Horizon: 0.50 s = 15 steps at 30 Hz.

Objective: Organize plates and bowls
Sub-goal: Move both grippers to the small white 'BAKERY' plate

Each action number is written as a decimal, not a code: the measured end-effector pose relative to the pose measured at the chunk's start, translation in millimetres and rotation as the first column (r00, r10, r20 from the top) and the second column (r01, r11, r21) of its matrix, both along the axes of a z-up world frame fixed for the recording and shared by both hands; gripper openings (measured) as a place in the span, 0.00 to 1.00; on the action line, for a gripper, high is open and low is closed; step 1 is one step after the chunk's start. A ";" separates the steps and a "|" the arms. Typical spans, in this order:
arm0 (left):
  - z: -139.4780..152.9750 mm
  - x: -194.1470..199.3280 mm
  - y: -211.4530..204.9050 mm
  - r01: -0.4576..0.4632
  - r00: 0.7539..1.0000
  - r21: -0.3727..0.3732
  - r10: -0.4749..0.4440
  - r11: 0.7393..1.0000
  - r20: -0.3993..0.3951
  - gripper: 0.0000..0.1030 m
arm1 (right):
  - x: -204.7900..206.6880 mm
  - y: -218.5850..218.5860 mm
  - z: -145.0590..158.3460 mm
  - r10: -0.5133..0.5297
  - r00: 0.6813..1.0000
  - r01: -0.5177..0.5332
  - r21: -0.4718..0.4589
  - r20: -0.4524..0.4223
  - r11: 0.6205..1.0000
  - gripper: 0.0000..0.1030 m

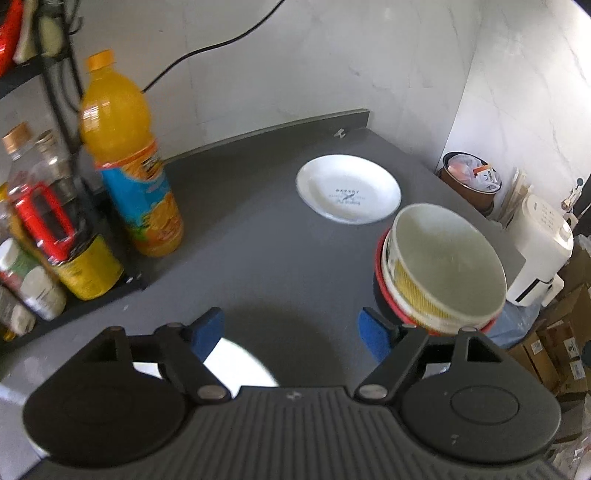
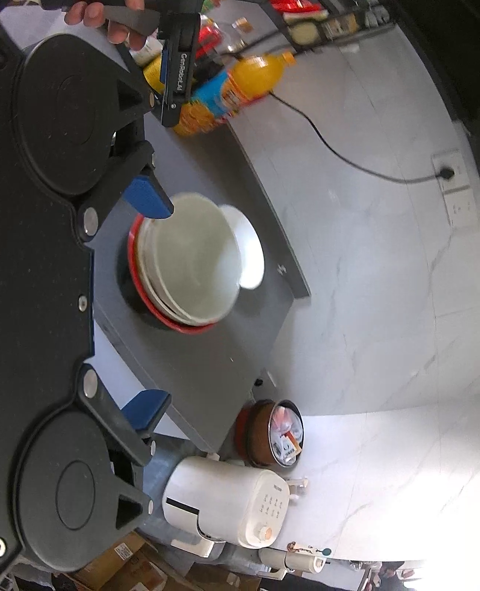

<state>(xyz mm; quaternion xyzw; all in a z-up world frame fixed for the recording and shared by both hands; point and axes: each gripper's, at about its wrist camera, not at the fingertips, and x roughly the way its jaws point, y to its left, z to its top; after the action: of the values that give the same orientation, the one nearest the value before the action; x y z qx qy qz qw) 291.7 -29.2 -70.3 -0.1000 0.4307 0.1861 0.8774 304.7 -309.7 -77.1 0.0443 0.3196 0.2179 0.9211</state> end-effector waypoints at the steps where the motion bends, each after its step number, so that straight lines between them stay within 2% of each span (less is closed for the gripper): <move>1: -2.1 9.3 1.7 0.002 1.000 -0.003 -0.002 1.000 0.002 0.77 | 8.6 -1.2 -1.3 -0.006 1.000 0.006 -0.003 -0.002 1.000 0.97; 7: -13.4 60.3 14.1 0.012 1.000 -0.021 -0.012 1.000 -0.002 0.77 | 59.6 -4.6 -7.2 -0.030 0.999 0.030 0.010 -0.021 0.999 0.97; 15: -30.1 119.0 37.5 0.000 1.000 -0.043 -0.001 0.999 -0.021 0.77 | 126.5 -5.7 -20.5 -0.071 0.993 0.076 0.053 -0.090 0.996 0.97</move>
<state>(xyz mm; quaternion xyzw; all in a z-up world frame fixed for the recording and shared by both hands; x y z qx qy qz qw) 410.7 8.3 -100.4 -0.1171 0.4436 0.1777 0.8706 431.2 -315.4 -97.6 0.0915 0.3516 0.1907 0.9120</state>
